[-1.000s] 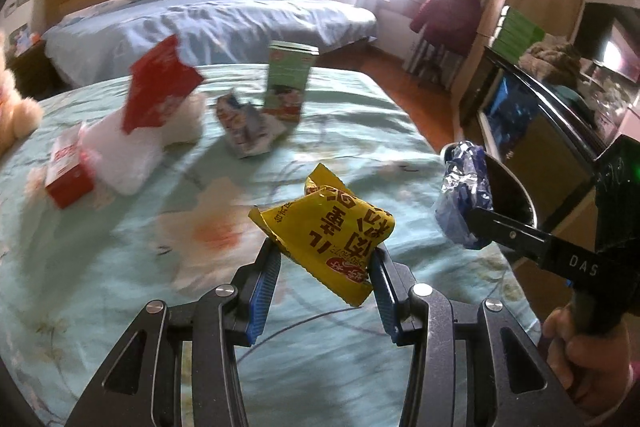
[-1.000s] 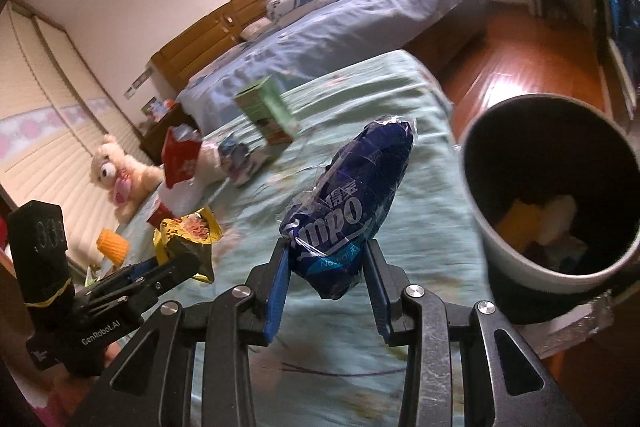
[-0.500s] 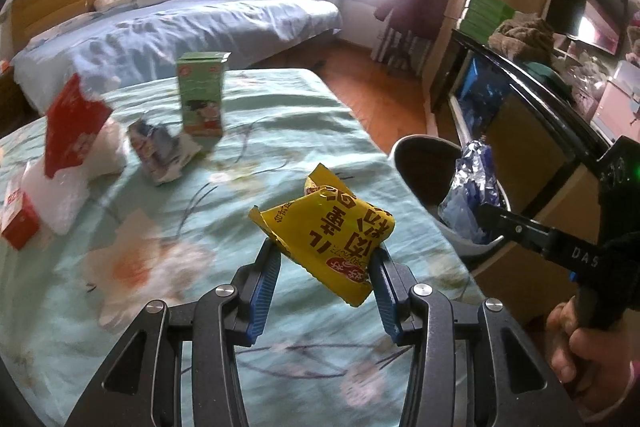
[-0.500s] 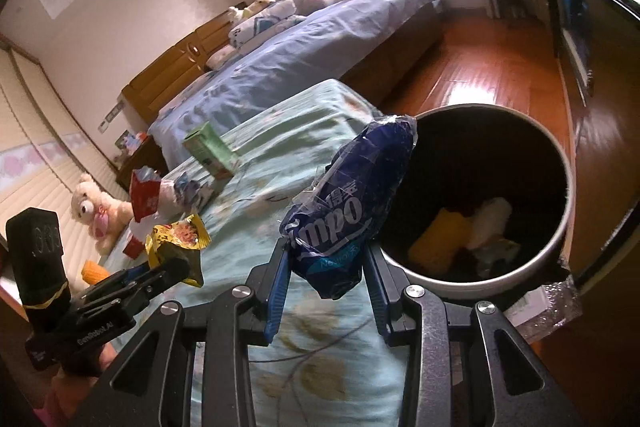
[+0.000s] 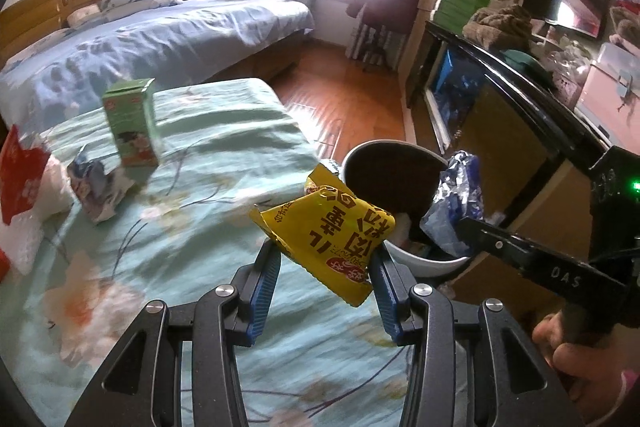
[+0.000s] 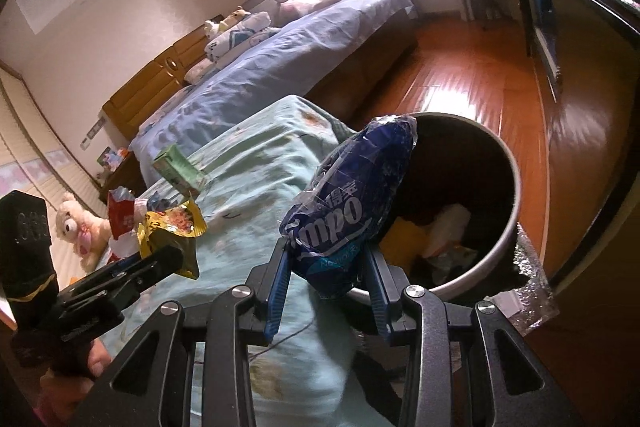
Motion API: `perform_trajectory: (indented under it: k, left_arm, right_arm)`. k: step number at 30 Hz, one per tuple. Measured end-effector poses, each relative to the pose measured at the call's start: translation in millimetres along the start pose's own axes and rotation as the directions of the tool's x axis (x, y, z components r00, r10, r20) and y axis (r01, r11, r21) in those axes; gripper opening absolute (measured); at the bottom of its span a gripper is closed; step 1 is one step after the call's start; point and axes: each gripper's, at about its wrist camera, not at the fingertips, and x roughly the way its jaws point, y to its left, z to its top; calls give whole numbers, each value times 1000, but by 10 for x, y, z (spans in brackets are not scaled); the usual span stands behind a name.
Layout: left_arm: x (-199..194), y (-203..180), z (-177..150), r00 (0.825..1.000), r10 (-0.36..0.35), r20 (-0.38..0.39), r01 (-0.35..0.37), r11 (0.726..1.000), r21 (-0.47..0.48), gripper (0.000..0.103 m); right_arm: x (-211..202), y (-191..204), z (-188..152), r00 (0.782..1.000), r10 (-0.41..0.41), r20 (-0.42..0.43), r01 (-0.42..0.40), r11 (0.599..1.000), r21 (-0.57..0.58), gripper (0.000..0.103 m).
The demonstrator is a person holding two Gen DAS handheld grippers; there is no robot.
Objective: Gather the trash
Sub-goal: 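Carry the yellow packet and blue wrapper over the trash bin and lower them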
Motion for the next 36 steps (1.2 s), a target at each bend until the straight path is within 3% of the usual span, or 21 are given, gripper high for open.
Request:
perform_trajectory:
  k: [36]
  left_arm:
    - [954, -401, 433, 994, -71, -84, 76, 995, 60, 44]
  right_arm:
    - [130, -528, 303, 995, -101, -7, 102, 994, 39, 40]
